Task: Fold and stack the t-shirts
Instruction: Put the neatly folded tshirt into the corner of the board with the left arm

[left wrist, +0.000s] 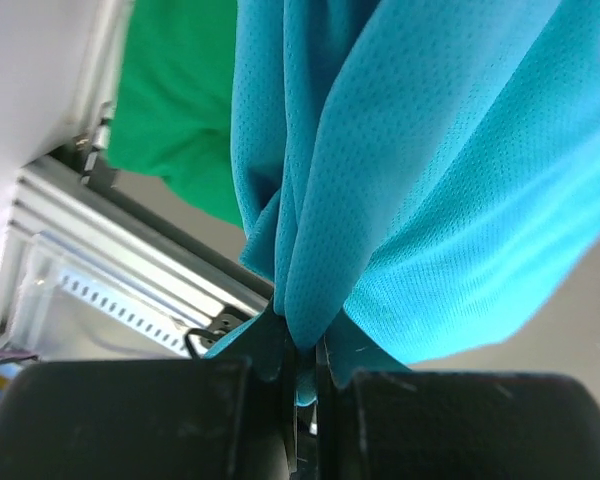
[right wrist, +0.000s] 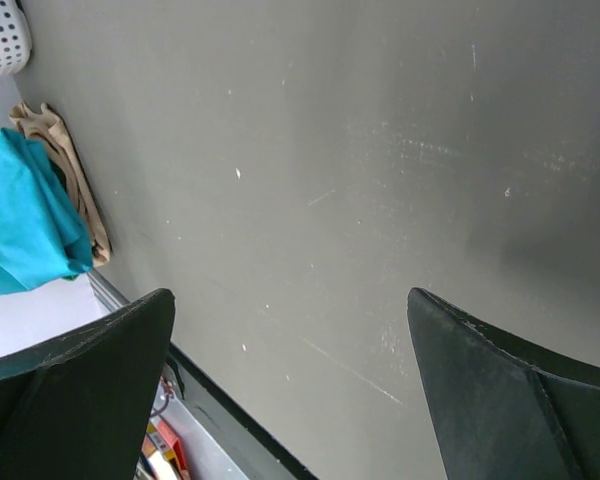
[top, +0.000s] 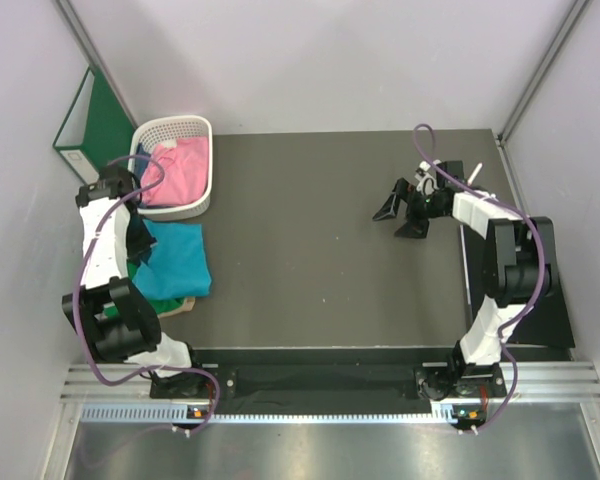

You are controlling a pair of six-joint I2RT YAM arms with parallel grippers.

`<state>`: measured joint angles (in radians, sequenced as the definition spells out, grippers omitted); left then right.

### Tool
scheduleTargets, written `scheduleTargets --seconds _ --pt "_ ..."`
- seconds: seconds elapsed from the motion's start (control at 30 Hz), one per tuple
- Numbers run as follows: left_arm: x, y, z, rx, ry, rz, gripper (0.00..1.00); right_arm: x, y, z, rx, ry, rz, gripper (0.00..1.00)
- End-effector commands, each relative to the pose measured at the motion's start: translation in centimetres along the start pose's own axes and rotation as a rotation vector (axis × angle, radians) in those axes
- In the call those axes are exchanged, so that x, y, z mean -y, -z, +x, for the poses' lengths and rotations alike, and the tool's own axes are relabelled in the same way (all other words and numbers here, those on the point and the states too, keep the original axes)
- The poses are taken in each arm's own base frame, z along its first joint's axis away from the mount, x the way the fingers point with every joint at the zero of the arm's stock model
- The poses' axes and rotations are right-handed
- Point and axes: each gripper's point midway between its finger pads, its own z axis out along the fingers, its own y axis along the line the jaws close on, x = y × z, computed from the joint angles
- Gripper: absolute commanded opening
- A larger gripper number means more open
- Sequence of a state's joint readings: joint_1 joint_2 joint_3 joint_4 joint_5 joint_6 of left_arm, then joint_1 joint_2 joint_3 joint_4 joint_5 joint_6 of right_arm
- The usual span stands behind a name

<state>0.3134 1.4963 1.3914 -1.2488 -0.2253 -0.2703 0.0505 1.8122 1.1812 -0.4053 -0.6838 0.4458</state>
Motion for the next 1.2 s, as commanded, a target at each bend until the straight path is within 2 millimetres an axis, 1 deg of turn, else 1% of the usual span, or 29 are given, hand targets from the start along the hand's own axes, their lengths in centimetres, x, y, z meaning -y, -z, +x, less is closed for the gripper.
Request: scheduleTargets --seconds 0.0,0.07,0.13,0.17,0.27,0.37,0.5,0.6,0.8,0.87,0.9,0.93,0.97,1.0,1.03,1.13,1.17 --pt "-3.4 1.3 -1.3 0.092 0.070 -0.120 0.00 -1.8 -0.1 -1.0 0.005 0.043 -0.040 1.00" --pt "-4.6 1.5 -1.5 0.106 0.093 -0.168 0.00 -1.6 -0.2 -0.9 0.000 0.038 -0.037 1.00" --pt "-5.2 1.6 -1.5 0.109 0.107 -0.186 0.00 -1.5 -0.4 -0.8 -0.006 0.036 -0.039 1.00" --pt "-5.9 1.6 -1.5 0.114 0.118 -0.218 0.00 -1.5 -0.5 -0.8 -0.008 0.032 -0.038 0.99" --pt "-6.4 1.2 -1.6 0.117 0.125 -0.247 0.00 -1.4 -0.5 -0.6 -0.015 0.023 -0.038 1.00" --pt "-6.5 0.5 -2.0 0.120 0.121 -0.264 0.00 -1.3 -0.7 -0.5 -0.024 0.018 -0.039 1.00" --pt "-6.1 -1.2 -2.3 0.091 0.100 -0.272 0.00 -1.2 -0.9 -0.4 -0.032 0.011 -0.040 1.00" --pt "-6.4 -2.4 -2.8 0.086 0.093 -0.304 0.00 -1.2 -1.0 -0.3 -0.038 0.005 -0.040 0.99" --pt "-6.9 -3.9 -4.3 0.057 0.087 -0.379 0.00 -1.1 -1.1 -0.4 -0.039 0.004 -0.041 1.00" --pt "-7.3 -4.1 -4.2 0.030 0.084 -0.417 0.00 -1.1 -1.1 -0.4 -0.038 0.004 -0.039 1.00" --pt "-7.2 -4.4 -4.4 0.024 0.099 -0.426 0.01 -1.1 -1.1 -0.4 -0.037 0.003 -0.040 1.00" --pt "-7.2 -4.4 -4.4 0.015 0.103 -0.431 0.35 -1.1 -1.1 -0.4 -0.039 0.005 -0.040 1.00" --pt "-7.3 -4.4 -4.5 0.014 0.107 -0.441 0.56 -1.1 -1.1 -0.4 -0.038 0.003 -0.038 1.00" --pt "-7.4 -4.3 -4.6 0.009 0.122 -0.455 0.83 -1.1 -1.1 -0.5 -0.035 0.004 -0.037 1.00" --pt "-7.5 -4.1 -4.8 0.015 0.127 -0.462 0.99 -1.0 -1.1 -0.4 -0.036 0.005 -0.037 1.00" --pt "-7.6 -2.4 -5.9 0.091 0.169 -0.441 0.99 -1.1 -1.1 -0.4 -0.033 0.008 -0.036 1.00" --pt "-7.6 -1.1 -6.3 0.140 0.192 -0.411 0.99 -1.0 -1.1 -0.5 -0.031 0.008 -0.034 1.00"
